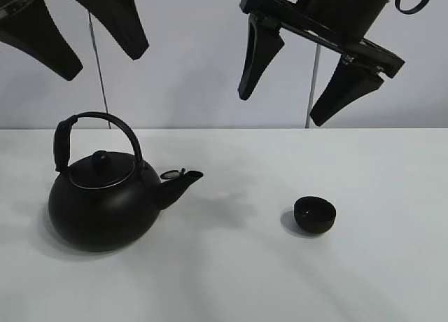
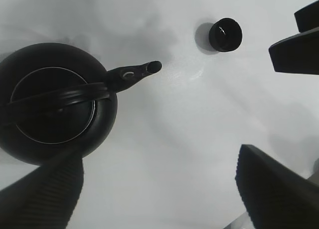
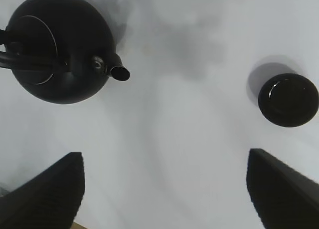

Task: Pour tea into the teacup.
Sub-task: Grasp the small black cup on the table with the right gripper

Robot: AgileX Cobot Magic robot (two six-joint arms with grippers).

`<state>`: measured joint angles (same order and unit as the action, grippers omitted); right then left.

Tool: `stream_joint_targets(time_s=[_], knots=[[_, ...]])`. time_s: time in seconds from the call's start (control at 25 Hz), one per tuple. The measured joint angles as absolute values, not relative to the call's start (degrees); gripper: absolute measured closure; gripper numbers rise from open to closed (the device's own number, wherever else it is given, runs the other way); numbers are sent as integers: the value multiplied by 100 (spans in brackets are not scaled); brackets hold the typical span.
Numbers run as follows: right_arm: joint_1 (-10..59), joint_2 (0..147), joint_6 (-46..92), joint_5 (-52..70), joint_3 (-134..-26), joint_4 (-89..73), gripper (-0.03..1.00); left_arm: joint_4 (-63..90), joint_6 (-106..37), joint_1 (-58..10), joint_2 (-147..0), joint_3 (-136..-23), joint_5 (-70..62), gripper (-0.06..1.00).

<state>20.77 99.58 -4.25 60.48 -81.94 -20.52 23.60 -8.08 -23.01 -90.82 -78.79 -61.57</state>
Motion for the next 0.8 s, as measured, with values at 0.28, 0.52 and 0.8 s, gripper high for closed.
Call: stream_joint_targets(time_s=[0.28,0.52,0.8], knots=[[2077,9958,-150,6158,-8194,-1801,36,2360,-808,-2301,-9082,-7879,-6157,34],[2077,9954,-278,6160,-8140,-293,36,2360,-808,-2301,-9082,-7879,-6157,34],[2077,9937,-318,5393,-7374,215,36,2360,-808,-2301,-9082,-7879,-6155,34]])
